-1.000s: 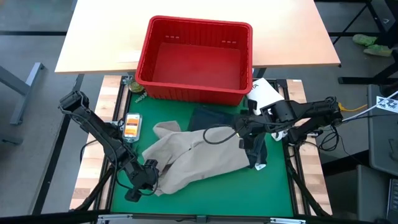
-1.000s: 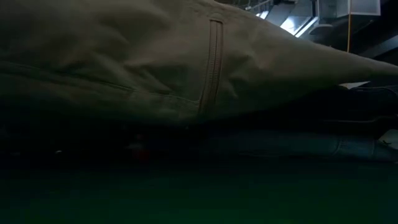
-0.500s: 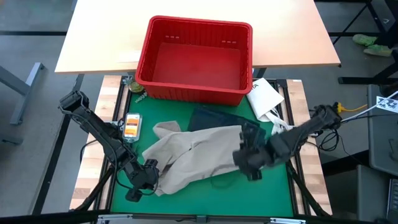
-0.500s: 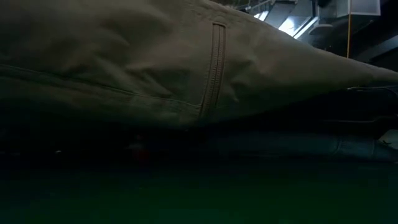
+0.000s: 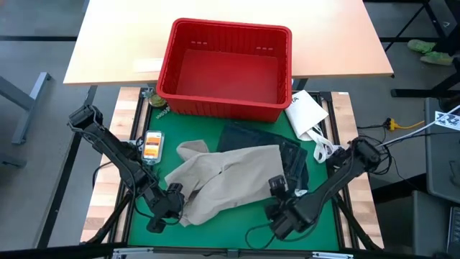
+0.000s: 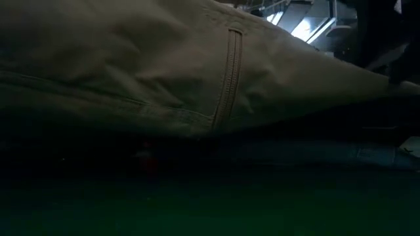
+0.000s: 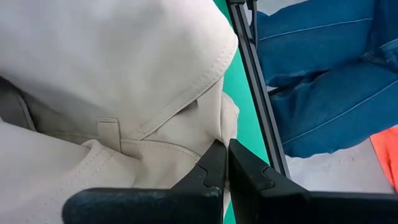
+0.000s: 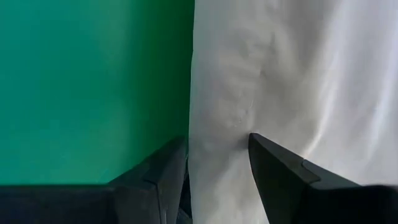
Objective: Fold Laundry from Bin
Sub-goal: Fold the gray shorts
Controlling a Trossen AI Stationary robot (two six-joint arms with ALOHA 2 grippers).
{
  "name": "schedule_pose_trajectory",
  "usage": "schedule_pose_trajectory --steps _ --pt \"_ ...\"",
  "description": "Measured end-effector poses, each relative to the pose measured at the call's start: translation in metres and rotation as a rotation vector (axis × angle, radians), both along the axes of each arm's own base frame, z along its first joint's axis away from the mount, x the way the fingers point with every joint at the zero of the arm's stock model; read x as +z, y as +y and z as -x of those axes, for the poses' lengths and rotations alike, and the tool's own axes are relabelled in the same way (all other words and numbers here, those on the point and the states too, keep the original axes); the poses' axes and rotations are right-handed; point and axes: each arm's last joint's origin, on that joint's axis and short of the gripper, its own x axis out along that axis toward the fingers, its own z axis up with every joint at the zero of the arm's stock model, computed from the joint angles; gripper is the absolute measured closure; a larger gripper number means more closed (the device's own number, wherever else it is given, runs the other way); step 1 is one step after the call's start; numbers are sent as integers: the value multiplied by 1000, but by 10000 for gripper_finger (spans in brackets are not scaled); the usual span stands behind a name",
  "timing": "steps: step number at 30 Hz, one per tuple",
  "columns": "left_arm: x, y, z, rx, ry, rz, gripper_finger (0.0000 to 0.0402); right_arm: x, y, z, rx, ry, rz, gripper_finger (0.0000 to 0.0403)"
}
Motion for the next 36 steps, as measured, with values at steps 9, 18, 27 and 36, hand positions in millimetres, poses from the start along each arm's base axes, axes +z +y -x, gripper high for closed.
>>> schedule_pose_trajectory --steps 9,18,27,36 --pt "0 0 0 7 3 4 399 -21 -2 -10 -25 49 46 242" --pt "0 0 0 6 2 4 398 8 -6 -15 -5 54 101 392" --pt "0 0 0 6 1 4 398 59 -37 -31 -23 -89 423 382" --pt "0 0 0 8 -2 0 398 52 -108 -64 -150 39 419 383"
